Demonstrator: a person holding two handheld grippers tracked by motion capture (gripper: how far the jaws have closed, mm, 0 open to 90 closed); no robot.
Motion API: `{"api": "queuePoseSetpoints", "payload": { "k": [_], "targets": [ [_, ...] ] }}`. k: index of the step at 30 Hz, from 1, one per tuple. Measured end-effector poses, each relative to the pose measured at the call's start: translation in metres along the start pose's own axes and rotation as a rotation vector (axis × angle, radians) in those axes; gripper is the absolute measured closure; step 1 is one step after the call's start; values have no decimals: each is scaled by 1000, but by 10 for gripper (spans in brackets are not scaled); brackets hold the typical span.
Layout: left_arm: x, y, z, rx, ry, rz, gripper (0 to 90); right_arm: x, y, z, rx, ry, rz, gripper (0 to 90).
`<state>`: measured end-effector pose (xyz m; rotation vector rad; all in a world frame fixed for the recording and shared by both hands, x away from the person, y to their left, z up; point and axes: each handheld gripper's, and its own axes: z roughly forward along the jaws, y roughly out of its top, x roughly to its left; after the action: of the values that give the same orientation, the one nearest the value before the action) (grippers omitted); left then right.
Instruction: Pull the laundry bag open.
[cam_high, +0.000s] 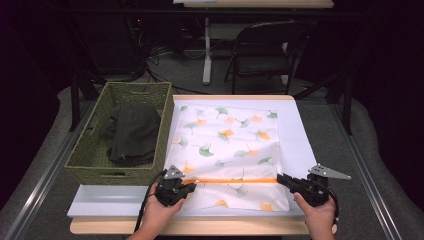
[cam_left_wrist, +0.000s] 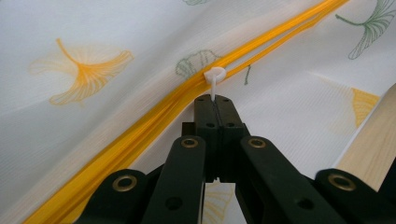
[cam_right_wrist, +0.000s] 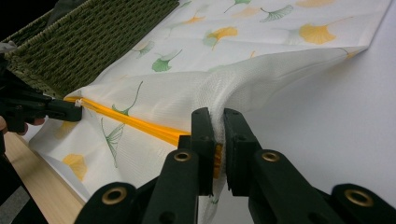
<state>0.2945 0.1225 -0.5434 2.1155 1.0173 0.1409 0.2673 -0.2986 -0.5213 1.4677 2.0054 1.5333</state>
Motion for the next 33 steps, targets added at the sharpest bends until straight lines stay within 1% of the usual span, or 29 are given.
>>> {"api": "queuePoseSetpoints", "payload": {
  "k": [1, 2, 5, 8, 9, 10, 11, 14, 15, 17, 18, 19, 23, 24, 25, 26, 27, 28, 31, 33],
  "targets": [
    [1, -1, -1, 0, 4, 0, 900, 0, 0, 0, 0, -1, 0, 839],
    [1, -1, -1, -6, 3, -9, 900, 0, 0, 0, -1, -2, -1, 839],
    [2, -2, -5, 0, 3, 0, 900, 0, 0, 0, 0, -2, -2, 839],
    [2, -3, -8, 2, 14, 13, 900, 0, 0, 0, -1, 0, 0, 839],
    [3, -4, -8, 0, 16, 4, 900, 0, 0, 0, -2, -3, -2, 839],
    [4, -4, -9, 5, 21, 11, 900, 0, 0, 0, -2, -4, -2, 839],
    [4, -5, -10, -1, 22, 1, 900, 0, 0, 0, -4, -5, -5, 839],
    [7, -7, -13, 1, 21, -9, 900, 0, 0, 0, -3, -1, 3, 839],
    [8, -8, -15, 4, 28, 4, 900, 0, 0, 0, -3, -5, 1, 839],
    [9, -9, -16, 1, 31, -1, 900, 0, 0, 0, -3, -4, 1, 840],
    [10, -9, -16, 2, 29, -4, 900, 0, 0, 0, -3, -4, 1, 839],
    [10, -10, -16, -3, 26, -18, 900, 0, 0, 0, -3, -4, 1, 839],
    [9, -11, -15, -6, 25, -23, 900, 0, 0, 0, -4, -6, -5, 839],
    [10, -11, -16, -6, 23, -15, 900, 0, 0, 0, -4, -4, 0, 839],
    [10, -12, -15, -8, 17, -34, 900, -1, 0, 0, -4, -5, -2, 839],
    [10, -12, -15, -13, 14, -40, 900, -1, -1, 0, -4, -5, 1, 839],
    [10, -13, -15, -16, 14, -36, 900, -1, -1, 1, -2, -5, 2, 838],
    [10, -13, -14, -16, 7, -46, 900, -1, -1, 1, 0, -6, 4, 838],
    [10, -14, -13, -20, -14, -54, 900, -3, -1, 1, 1, 1, 18, 837],
    [10, -15, -12, -21, -18, -58, 900, -5, -2, 0, -2, 6, 30, 836]
  ]
}}
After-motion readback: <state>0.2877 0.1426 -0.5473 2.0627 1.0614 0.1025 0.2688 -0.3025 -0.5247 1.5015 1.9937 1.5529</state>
